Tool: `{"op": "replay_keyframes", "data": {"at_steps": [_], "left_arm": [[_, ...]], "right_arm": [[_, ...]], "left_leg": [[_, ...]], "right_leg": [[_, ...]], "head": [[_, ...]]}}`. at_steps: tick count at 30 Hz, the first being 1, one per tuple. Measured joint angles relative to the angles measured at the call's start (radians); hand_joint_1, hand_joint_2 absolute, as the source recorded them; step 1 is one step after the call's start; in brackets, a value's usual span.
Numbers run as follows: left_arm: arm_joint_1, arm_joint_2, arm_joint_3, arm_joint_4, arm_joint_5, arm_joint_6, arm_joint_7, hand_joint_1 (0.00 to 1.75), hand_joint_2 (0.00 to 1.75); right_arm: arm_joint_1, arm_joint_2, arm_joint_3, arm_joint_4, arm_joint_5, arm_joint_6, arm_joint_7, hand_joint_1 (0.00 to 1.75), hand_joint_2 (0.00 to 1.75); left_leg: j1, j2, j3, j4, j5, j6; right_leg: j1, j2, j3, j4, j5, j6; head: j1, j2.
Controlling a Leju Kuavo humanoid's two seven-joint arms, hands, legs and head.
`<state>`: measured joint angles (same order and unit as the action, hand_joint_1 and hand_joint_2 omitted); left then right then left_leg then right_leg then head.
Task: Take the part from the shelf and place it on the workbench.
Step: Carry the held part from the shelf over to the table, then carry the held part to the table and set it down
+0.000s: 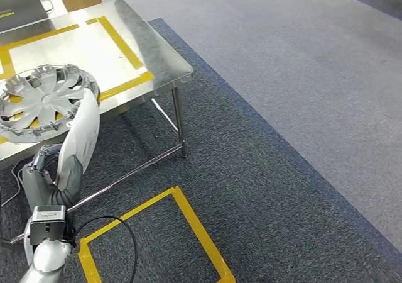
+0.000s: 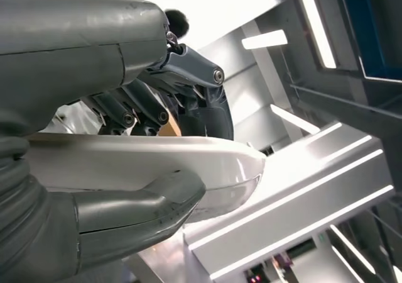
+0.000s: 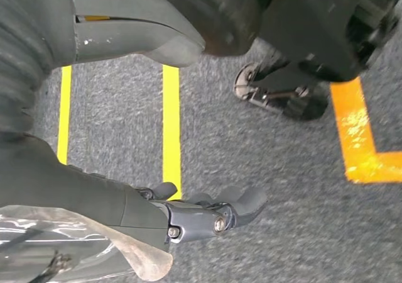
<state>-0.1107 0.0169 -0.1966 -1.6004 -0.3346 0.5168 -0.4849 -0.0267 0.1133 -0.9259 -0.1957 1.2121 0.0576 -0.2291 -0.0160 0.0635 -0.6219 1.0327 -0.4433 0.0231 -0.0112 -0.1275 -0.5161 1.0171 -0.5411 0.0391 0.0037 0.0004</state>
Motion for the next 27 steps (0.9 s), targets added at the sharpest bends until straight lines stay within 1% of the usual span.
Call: {"op": "replay_keyframes", "data": {"at_steps": [1,2,3,4,5,6,7,8,9,10,11,12,13,14,15,16,17,18,19,20,21,22,23,24,25,26,27], "left_arm": [[0.000,0.000,0.001,0.000,0.000,0.000,0.000,1.75,1.75],[-0.002,0.000,0.001,0.000,0.000,0.000,-0.001,1.75,1.75],[-0.003,0.000,0.001,0.000,0.000,-0.001,-0.001,1.75,1.75],[-0.005,-0.001,0.001,0.000,0.000,-0.002,-0.002,1.75,1.75],[-0.005,-0.002,0.001,0.000,0.000,-0.003,-0.002,1.75,1.75],[-0.005,-0.002,0.001,0.000,0.000,-0.004,-0.002,1.75,1.75],[-0.005,-0.002,0.001,0.000,0.000,-0.005,-0.002,1.75,1.75],[-0.004,-0.002,0.001,0.000,0.000,-0.005,-0.002,1.75,1.75],[-0.005,-0.002,0.001,0.000,0.000,-0.006,-0.002,1.75,1.75],[-0.005,-0.002,0.001,0.000,0.000,-0.006,-0.002,1.75,1.75],[-0.005,-0.002,0.001,0.000,0.000,-0.006,-0.002,1.75,1.75],[-0.006,-0.002,0.001,0.000,0.000,-0.006,-0.002,1.75,1.75],[-0.006,-0.002,0.001,0.000,0.000,-0.006,-0.002,1.75,1.75],[-0.006,-0.001,0.001,0.000,0.000,-0.006,-0.002,1.75,1.75],[-0.005,0.000,0.002,0.000,0.000,-0.006,-0.002,1.75,1.75],[-0.004,0.000,0.002,0.000,0.000,-0.006,-0.002,1.75,1.75],[-0.005,0.001,0.003,0.000,0.000,-0.006,-0.002,1.75,1.75],[-0.006,0.002,0.003,0.000,0.000,-0.006,-0.002,1.75,1.75],[-0.007,0.002,0.003,0.000,0.000,-0.006,-0.002,1.75,1.75],[-0.007,0.002,0.002,0.000,0.000,-0.006,-0.002,1.75,1.75],[-0.006,0.001,0.002,0.000,0.000,-0.006,-0.002,1.75,1.75],[-0.005,0.002,0.002,0.000,-0.001,-0.007,-0.002,1.75,1.75],[-0.004,0.002,0.002,0.000,0.000,-0.007,-0.002,1.75,1.75],[-0.004,0.002,0.002,0.000,0.000,-0.007,-0.002,1.75,1.75],[-0.004,0.002,0.002,0.000,-0.001,-0.007,-0.002,1.75,1.75],[-0.005,0.002,0.002,0.000,-0.001,-0.007,-0.002,1.75,1.75],[-0.007,0.002,0.002,-0.001,-0.001,-0.007,-0.002,1.75,1.75]], "right_arm": [[-0.002,0.000,0.000,0.000,0.000,0.000,0.000,0.00,1.75],[-0.003,0.000,0.000,0.000,0.000,0.000,0.000,0.00,1.75],[-0.004,0.000,0.000,0.000,0.001,0.000,0.000,0.00,1.75],[-0.004,0.000,0.000,0.000,0.001,0.000,-0.001,0.00,1.75],[-0.002,0.000,0.000,0.000,0.002,0.000,-0.001,0.00,1.75],[-0.001,0.000,0.000,0.000,0.002,0.001,-0.001,0.00,1.75],[0.001,0.000,0.000,0.000,0.003,0.001,-0.001,0.00,1.75],[0.002,0.000,0.000,0.000,0.004,0.001,-0.001,0.00,1.75],[0.002,0.000,0.000,0.000,0.004,0.001,-0.001,0.00,1.75],[0.002,0.000,0.000,0.000,0.004,0.001,-0.002,0.00,1.75],[0.002,0.000,0.000,0.000,0.004,0.001,-0.002,0.00,1.75],[0.001,0.000,0.000,0.000,0.005,0.001,-0.003,0.00,1.75],[0.001,0.000,0.000,0.000,0.006,0.001,-0.003,0.00,1.75],[0.000,0.000,0.000,0.000,0.007,0.000,-0.003,0.00,1.75],[-0.001,0.001,0.000,0.000,0.008,0.000,-0.003,0.00,1.75],[-0.001,0.001,0.000,0.000,0.009,-0.001,-0.004,0.00,1.75],[-0.002,0.002,0.000,0.000,0.010,-0.002,-0.004,0.00,1.75],[-0.002,0.002,0.000,0.000,0.010,-0.003,-0.005,0.00,1.75],[-0.001,0.002,0.000,0.000,0.010,-0.004,-0.006,0.00,1.75],[-0.001,0.002,0.000,0.000,0.011,-0.003,-0.007,0.00,1.75],[0.000,0.002,0.000,0.000,0.011,-0.003,-0.008,0.00,1.75],[0.000,0.002,0.000,0.000,0.011,-0.003,-0.008,0.00,1.75],[0.000,0.002,0.000,0.000,0.011,-0.003,-0.008,0.00,1.75],[-0.001,0.003,0.000,0.000,0.011,-0.003,-0.009,0.00,1.75],[-0.001,0.004,0.000,0.000,0.011,-0.003,-0.009,0.00,1.75],[-0.001,0.005,0.000,0.000,0.011,-0.003,-0.009,0.00,1.75],[-0.001,0.007,0.000,0.000,0.011,-0.003,-0.009,0.00,1.75]], "left_leg": [[0.004,-0.013,0.003,-0.004,0.001,0.006],[0.008,-0.026,0.006,-0.009,0.003,0.011],[0.012,-0.038,0.009,-0.012,0.005,0.016],[0.012,-0.050,0.009,-0.012,0.004,0.019],[0.013,-0.064,0.009,-0.012,0.005,0.020],[0.012,-0.079,0.009,-0.011,0.004,0.021],[0.012,-0.095,0.010,-0.011,0.004,0.021],[0.013,-0.110,0.011,-0.011,0.003,0.020],[0.014,-0.125,0.012,-0.010,0.003,0.018],[0.014,-0.137,0.013,-0.009,0.001,0.016],[0.014,-0.150,0.012,-0.006,-0.001,0.011],[0.014,-0.161,0.010,-0.004,-0.001,0.005],[0.015,-0.171,0.007,-0.003,-0.001,-0.001],[0.015,-0.182,0.004,-0.002,0.001,-0.008],[0.017,-0.185,0.002,-0.003,0.002,-0.013],[0.017,-0.173,-0.001,0.003,-0.002,-0.019],[0.016,-0.150,-0.010,0.025,-0.017,-0.025],[0.016,-0.121,-0.029,0.067,-0.041,-0.030],[0.016,-0.095,-0.055,0.126,-0.072,-0.035],[0.018,-0.082,-0.087,0.194,-0.103,-0.038],[0.019,-0.078,-0.113,0.249,-0.122,-0.039],[0.020,-0.076,-0.125,0.274,-0.123,-0.039],[0.020,-0.074,-0.118,0.261,-0.106,-0.037],[0.018,-0.067,-0.092,0.211,-0.075,-0.031],[0.014,-0.049,-0.055,0.142,-0.042,-0.023],[0.006,-0.024,-0.021,0.076,-0.021,-0.014],[0.000,-0.003,0.003,0.030,-0.011,-0.006]], "right_leg": [[-0.002,0.016,-0.001,0.008,-0.010,0.005],[-0.003,0.043,-0.012,0.034,-0.027,0.010],[-0.005,0.078,-0.035,0.081,-0.052,0.013],[-0.005,0.106,-0.069,0.146,-0.080,0.013],[-0.005,0.119,-0.108,0.214,-0.102,0.014],[-0.005,0.123,-0.141,0.263,-0.108,0.014],[-0.005,0.125,-0.162,0.280,-0.096,0.014],[-0.005,0.127,-0.164,0.257,-0.064,0.013],[-0.006,0.134,-0.149,0.202,-0.020,0.012],[-0.008,0.153,-0.128,0.136,0.018,0.010],[-0.011,0.172,-0.103,0.076,0.043,0.008],[-0.013,0.188,-0.085,0.036,0.054,0.006],[-0.013,0.197,-0.076,0.019,0.053,0.002],[-0.011,0.191,-0.070,0.013,0.052,-0.003],[-0.011,0.181,-0.070,0.014,0.053,-0.009],[-0.011,0.171,-0.067,0.012,0.054,-0.015],[-0.012,0.159,-0.064,0.010,0.055,-0.022],[-0.012,0.147,-0.062,0.008,0.054,-0.027],[-0.010,0.135,-0.059,0.008,0.052,-0.032],[-0.008,0.122,-0.057,0.008,0.050,-0.035],[-0.007,0.108,-0.056,0.008,0.048,-0.037],[-0.006,0.094,-0.054,0.008,0.045,-0.038],[-0.004,0.080,-0.051,0.008,0.042,-0.037],[-0.003,0.067,-0.047,0.008,0.039,-0.037],[-0.001,0.055,-0.042,0.008,0.036,-0.036],[0.003,0.043,-0.037,0.008,0.031,-0.032],[0.006,0.031,-0.033,0.008,0.027,-0.029]], "head": [[0.002,0.000],[0.004,0.000],[0.008,0.000],[0.011,0.000],[0.013,0.000],[0.014,0.000],[0.014,0.000],[0.014,0.000],[0.013,0.000],[0.014,0.000],[0.013,0.000],[0.013,0.000],[0.012,0.000],[0.012,0.000],[0.012,0.000],[0.011,0.000],[0.008,0.000],[0.006,0.000],[0.003,0.000],[0.003,0.000],[0.003,0.000],[0.002,0.000],[0.002,0.000],[0.002,0.000],[0.002,0.000],[0.002,0.000],[0.003,0.000]]}}
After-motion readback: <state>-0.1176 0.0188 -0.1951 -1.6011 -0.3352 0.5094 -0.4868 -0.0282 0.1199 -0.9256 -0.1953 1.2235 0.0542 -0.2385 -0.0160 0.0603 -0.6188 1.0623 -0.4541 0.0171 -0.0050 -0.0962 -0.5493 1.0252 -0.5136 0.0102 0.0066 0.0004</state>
